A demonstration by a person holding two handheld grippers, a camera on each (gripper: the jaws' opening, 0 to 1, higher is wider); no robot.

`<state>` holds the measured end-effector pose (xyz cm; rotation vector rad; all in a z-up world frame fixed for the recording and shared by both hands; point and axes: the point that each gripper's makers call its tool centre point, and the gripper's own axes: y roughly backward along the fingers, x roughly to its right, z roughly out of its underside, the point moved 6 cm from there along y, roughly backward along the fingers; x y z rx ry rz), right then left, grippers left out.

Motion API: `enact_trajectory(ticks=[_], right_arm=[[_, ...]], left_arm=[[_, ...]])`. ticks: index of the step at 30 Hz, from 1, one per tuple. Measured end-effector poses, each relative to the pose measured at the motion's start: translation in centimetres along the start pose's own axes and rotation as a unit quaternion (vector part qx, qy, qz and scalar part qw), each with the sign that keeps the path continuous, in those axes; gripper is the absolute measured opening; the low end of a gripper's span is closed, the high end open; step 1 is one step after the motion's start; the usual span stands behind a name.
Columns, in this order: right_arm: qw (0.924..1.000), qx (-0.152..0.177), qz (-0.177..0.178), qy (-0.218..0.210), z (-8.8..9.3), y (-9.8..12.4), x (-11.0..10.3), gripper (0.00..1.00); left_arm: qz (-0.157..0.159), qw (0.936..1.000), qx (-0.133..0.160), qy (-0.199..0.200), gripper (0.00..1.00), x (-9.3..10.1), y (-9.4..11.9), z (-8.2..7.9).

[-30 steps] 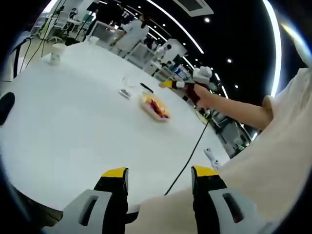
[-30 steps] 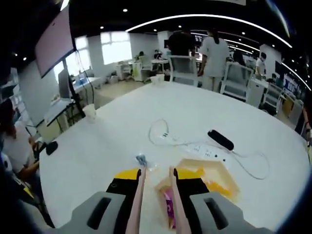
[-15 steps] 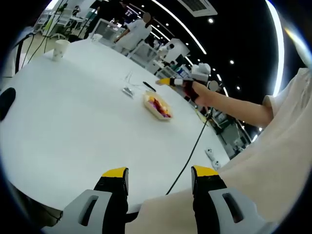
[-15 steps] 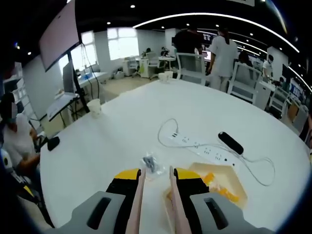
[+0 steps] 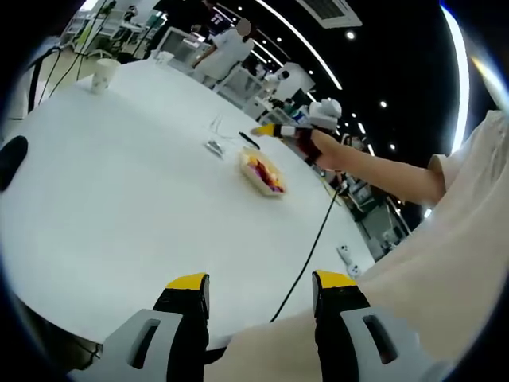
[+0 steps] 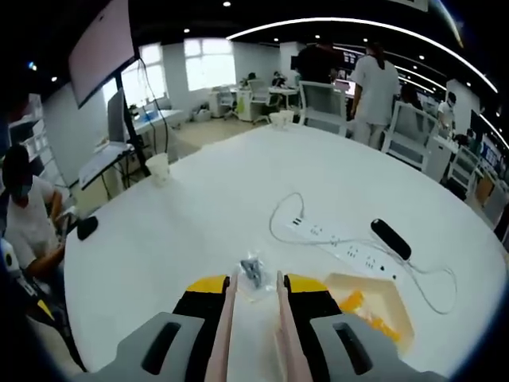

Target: Place the target food into the container with the food tongs after gripping and lifting it, then release it inside without dropping or visibly crushing the food.

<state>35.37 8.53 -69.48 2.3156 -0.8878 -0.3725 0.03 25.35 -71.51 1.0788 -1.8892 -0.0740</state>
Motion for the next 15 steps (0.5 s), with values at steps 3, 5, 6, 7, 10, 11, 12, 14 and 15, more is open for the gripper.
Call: enact_trajectory(ticks=[3, 5, 6, 7, 10, 11, 12, 14, 15], right_arm=[[1.0, -0.003, -0.003, 0.002, -0.1, -0.2, -0.4, 0.26], [1.0, -0.006, -0.005, 0.005, -0.1, -0.4, -0.6, 0.26], [0.9999, -0.008, -0.006, 0.006, -0.1, -0.6, -0.7, 0.26], [0.9999, -0.009, -0.007, 0.007, -0.1, -0.7, -0.7, 0.26], [0.9998, -0.013, -0.008, 0.009, 0.0, -1.0, -0.9, 0.26], [0.9998, -0.015, -0.009, 0.009, 0.2, -1.4, -0.6, 0.26], [0.9998, -0.015, -0.009, 0.008, 0.2, -1.5, -0.6, 0.26], [0.9998, -0.017, -0.009, 0.007, 0.2, -1.8, -0.4, 0.26], [0.9998, -0.019, -0.01, 0.006, 0.1, -2.0, -0.2, 0.26]], left_arm=[[-0.001, 1.0, -0.001, 0.004, 0.52, -0.2, 0.0, 0.1], [-0.002, 1.0, -0.002, 0.005, 0.52, -0.3, 0.0, 0.1], [-0.003, 1.0, -0.003, 0.007, 0.52, -0.3, 0.1, 0.2], [-0.004, 1.0, -0.003, 0.008, 0.52, -0.4, 0.1, 0.2], [-0.005, 0.9999, -0.004, 0.012, 0.51, -0.6, 0.1, 0.3], [-0.006, 0.9999, -0.005, 0.014, 0.51, -0.6, 0.2, 0.3], [-0.006, 0.9999, -0.005, 0.015, 0.51, -0.7, 0.2, 0.3], [-0.007, 0.9998, -0.006, 0.017, 0.52, -0.7, 0.2, 0.3], [-0.007, 0.9998, -0.006, 0.017, 0.52, -0.8, 0.2, 0.3]])
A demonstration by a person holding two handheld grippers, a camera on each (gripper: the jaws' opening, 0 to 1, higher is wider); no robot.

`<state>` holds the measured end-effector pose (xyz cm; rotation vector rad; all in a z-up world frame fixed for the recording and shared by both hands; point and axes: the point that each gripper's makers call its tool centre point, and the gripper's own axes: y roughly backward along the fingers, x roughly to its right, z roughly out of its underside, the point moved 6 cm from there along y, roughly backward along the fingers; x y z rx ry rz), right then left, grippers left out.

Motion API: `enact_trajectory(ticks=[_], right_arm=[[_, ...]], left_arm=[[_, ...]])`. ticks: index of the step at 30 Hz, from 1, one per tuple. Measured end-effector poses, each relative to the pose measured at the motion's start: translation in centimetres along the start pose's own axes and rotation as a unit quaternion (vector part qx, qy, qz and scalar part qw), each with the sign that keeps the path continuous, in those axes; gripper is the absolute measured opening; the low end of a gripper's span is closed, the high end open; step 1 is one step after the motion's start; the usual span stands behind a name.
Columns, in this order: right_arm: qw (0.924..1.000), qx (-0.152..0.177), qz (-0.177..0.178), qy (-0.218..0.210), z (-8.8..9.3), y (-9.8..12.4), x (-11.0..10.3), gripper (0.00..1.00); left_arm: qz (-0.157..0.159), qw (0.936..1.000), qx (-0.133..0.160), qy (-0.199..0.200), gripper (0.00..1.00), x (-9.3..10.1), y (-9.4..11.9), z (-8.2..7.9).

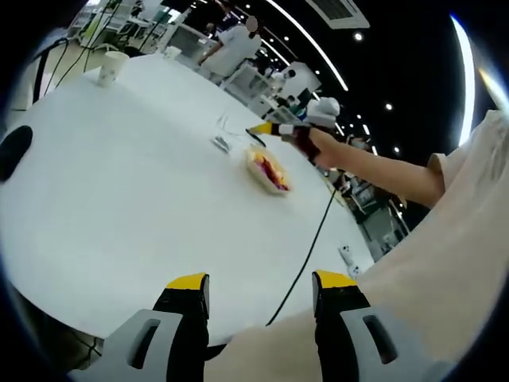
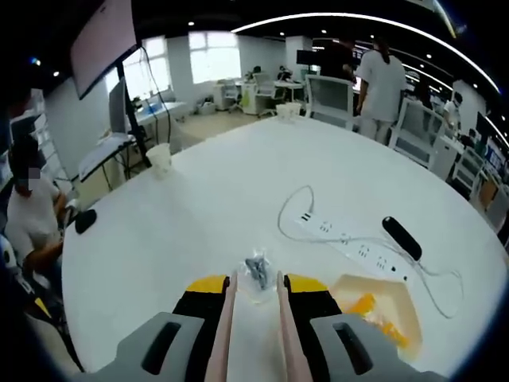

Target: Place the target food into the container with the food tongs after gripping and lifting it, then release it inside without dropping or visibly crushing the food.

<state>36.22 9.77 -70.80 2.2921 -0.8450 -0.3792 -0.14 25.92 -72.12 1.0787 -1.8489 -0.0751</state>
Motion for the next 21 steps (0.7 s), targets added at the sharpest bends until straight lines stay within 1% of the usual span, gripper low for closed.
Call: enact_trajectory(ticks=[7, 13, 16, 19, 20, 21], right_arm=[[0.9999, -0.01, -0.004, 0.013, 0.5, -1.4, 0.3, 0.27], [0.9997, -0.013, -0.006, 0.018, 0.3, -2.5, 0.8, 0.27], [0.9996, -0.015, -0.007, 0.021, 0.1, -2.5, 0.6, 0.27], [0.9985, -0.023, -0.005, 0.049, 0.2, -2.9, 0.6, 0.27], [0.9976, -0.028, -0.008, 0.064, 0.4, -3.4, 0.4, 0.27], [0.9974, -0.029, -0.009, 0.066, 0.4, -3.5, 0.3, 0.27]], left_arm=[[-0.002, 1.0, -0.003, 0.004, 0.52, -0.3, 0.0, -0.1], [-0.002, 0.9999, -0.004, 0.011, 0.51, -0.4, -0.3, -0.1], [0.001, 0.9999, -0.008, 0.01, 0.51, -0.2, -0.6, -0.1], [0.001, 0.9999, -0.01, 0.013, 0.51, -0.2, -0.7, -0.1], [0.001, 0.9999, -0.01, 0.014, 0.51, -0.3, -0.7, -0.1], [0.001, 0.9998, -0.009, 0.015, 0.51, -0.4, -0.7, -0.1]])
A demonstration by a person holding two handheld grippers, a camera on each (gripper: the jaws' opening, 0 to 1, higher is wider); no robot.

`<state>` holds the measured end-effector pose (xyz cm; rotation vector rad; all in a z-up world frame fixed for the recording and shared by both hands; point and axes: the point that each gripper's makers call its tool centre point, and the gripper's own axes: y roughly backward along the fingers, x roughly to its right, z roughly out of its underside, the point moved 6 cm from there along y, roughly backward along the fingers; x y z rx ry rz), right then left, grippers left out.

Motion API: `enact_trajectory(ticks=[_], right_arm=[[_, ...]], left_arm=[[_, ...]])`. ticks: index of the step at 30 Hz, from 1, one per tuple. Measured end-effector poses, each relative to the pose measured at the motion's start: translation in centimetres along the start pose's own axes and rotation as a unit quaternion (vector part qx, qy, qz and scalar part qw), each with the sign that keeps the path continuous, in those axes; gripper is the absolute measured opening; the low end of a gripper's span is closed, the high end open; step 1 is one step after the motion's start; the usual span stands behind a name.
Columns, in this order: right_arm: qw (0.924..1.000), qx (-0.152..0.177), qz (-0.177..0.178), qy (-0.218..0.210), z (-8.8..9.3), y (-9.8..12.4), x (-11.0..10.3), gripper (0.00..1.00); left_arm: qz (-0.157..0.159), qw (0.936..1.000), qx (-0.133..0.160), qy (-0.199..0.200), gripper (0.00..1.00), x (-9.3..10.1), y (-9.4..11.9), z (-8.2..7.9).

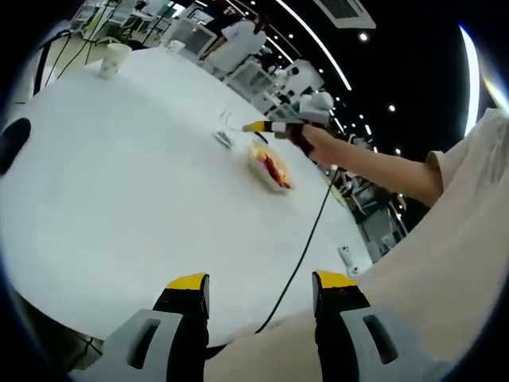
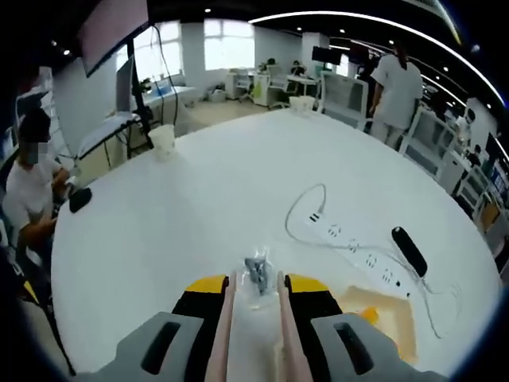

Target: Place the target food into the container with the food tongs after gripping and lifting it, then release it inside without dropping or visibly crushing the food.

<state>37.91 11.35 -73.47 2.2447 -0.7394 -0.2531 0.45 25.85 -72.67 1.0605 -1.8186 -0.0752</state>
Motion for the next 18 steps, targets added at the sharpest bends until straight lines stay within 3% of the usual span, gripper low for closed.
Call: enact_trajectory(ticks=[11, 18], right_arm=[[0.9998, -0.009, -0.007, 0.015, -0.2, -1.8, -0.1, 0.27], [0.9985, -0.023, -0.005, 0.049, 0.2, -2.9, 0.0, 0.28]], left_arm=[[-0.007, 0.9999, -0.001, 0.007, 0.51, -0.6, 0.2, -0.1], [-0.007, 0.9999, -0.003, 0.014, 0.51, -0.8, 0.1, 0.0]])
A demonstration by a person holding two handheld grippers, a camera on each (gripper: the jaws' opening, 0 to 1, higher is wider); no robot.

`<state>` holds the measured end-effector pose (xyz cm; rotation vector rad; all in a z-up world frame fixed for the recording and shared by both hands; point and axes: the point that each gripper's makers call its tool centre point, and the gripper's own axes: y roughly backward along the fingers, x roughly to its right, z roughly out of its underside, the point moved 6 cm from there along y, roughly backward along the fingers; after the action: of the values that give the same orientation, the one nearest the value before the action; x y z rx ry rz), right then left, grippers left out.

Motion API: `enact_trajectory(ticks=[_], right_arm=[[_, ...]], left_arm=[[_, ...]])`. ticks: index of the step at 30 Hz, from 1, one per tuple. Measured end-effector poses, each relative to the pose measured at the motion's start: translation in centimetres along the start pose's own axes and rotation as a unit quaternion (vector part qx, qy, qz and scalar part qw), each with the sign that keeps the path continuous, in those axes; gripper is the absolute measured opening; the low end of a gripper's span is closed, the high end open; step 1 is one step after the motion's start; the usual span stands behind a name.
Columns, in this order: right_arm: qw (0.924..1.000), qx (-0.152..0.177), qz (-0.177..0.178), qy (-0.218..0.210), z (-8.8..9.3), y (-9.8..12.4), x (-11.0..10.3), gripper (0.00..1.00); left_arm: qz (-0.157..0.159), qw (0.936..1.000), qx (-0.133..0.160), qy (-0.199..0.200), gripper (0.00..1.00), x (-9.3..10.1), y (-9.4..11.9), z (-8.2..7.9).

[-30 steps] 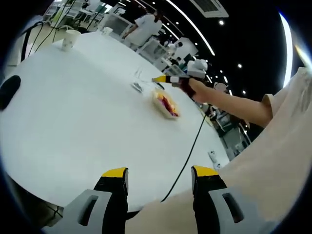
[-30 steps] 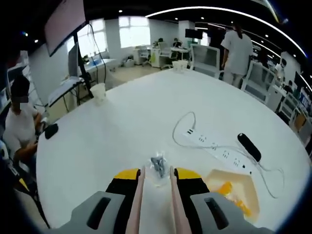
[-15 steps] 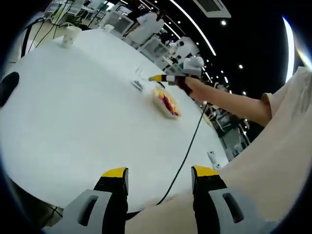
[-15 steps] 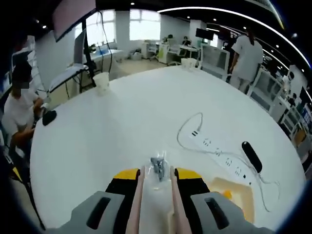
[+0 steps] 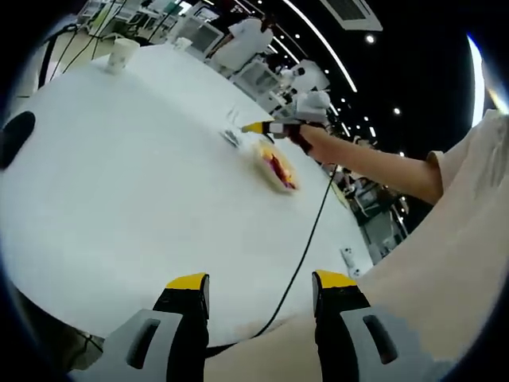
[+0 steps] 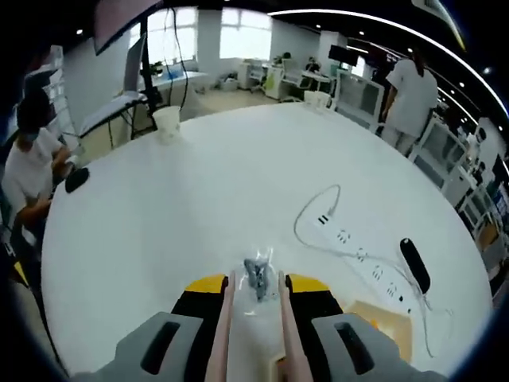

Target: Place the target food into the container with the food tongs after gripping and lifting it, then release it inside without dropping or visibly crushing the food.

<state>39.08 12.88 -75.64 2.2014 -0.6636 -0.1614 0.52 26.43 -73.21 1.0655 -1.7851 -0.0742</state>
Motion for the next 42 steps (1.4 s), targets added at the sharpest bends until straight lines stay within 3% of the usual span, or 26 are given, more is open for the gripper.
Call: enact_trajectory(ticks=[6, 42], right_arm=[[0.9993, -0.012, -0.004, 0.035, 0.0, -0.3, -1.0, 0.28], [0.9984, -0.029, -0.01, 0.048, 0.1, -2.1, -0.6, 0.28]], left_arm=[[0.002, 1.0, -0.005, 0.004, 0.51, 0.0, -0.3, 0.2], [0.0, 0.9996, -0.018, 0.021, 0.51, -0.7, -1.0, 0.4]])
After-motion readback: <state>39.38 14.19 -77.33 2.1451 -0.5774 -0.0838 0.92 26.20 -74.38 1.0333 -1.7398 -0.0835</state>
